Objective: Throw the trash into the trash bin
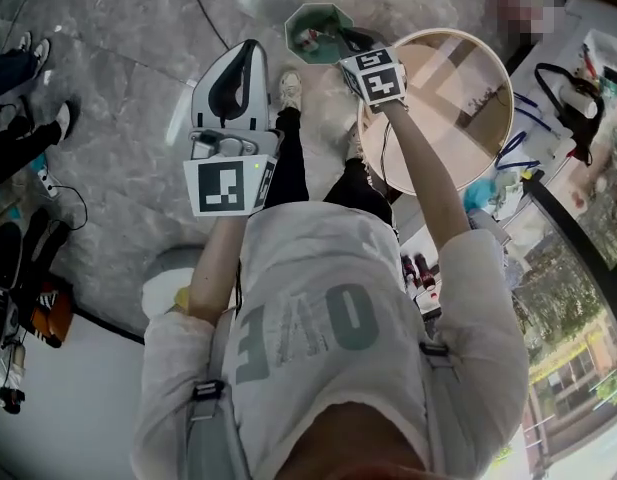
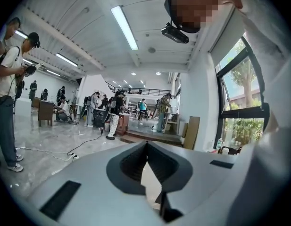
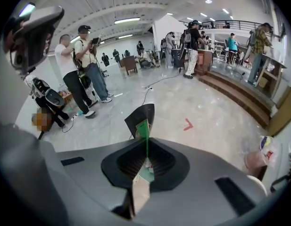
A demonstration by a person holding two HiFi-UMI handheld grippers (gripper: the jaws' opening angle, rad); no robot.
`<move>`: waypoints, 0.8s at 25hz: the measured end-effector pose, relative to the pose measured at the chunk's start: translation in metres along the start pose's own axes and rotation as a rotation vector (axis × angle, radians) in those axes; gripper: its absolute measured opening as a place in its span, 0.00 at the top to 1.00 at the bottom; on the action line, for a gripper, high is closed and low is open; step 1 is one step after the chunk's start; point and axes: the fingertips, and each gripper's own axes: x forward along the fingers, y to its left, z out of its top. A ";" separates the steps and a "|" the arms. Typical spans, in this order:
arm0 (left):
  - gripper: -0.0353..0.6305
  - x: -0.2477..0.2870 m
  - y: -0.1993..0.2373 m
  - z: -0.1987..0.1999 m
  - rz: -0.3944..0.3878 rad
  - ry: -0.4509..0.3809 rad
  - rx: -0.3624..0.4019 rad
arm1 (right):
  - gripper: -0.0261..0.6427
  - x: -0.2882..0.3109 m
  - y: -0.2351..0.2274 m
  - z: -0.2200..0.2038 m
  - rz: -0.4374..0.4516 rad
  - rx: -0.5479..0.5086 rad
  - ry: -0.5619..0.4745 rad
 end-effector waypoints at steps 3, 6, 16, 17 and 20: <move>0.93 0.001 0.014 -0.006 0.012 0.015 0.003 | 0.93 0.022 -0.004 -0.021 -0.012 0.014 0.077; 0.93 0.002 0.025 -0.012 0.029 0.027 -0.013 | 0.93 0.037 -0.007 -0.038 -0.027 0.014 0.130; 0.93 0.024 0.028 -0.027 0.020 0.026 -0.050 | 0.93 0.068 -0.014 -0.053 -0.089 0.015 0.178; 0.93 0.026 0.027 -0.026 0.013 0.025 -0.047 | 0.89 0.072 -0.016 -0.056 -0.106 0.017 0.172; 0.93 0.031 0.028 -0.027 0.006 0.026 -0.043 | 0.60 0.081 -0.017 -0.067 -0.119 0.011 0.185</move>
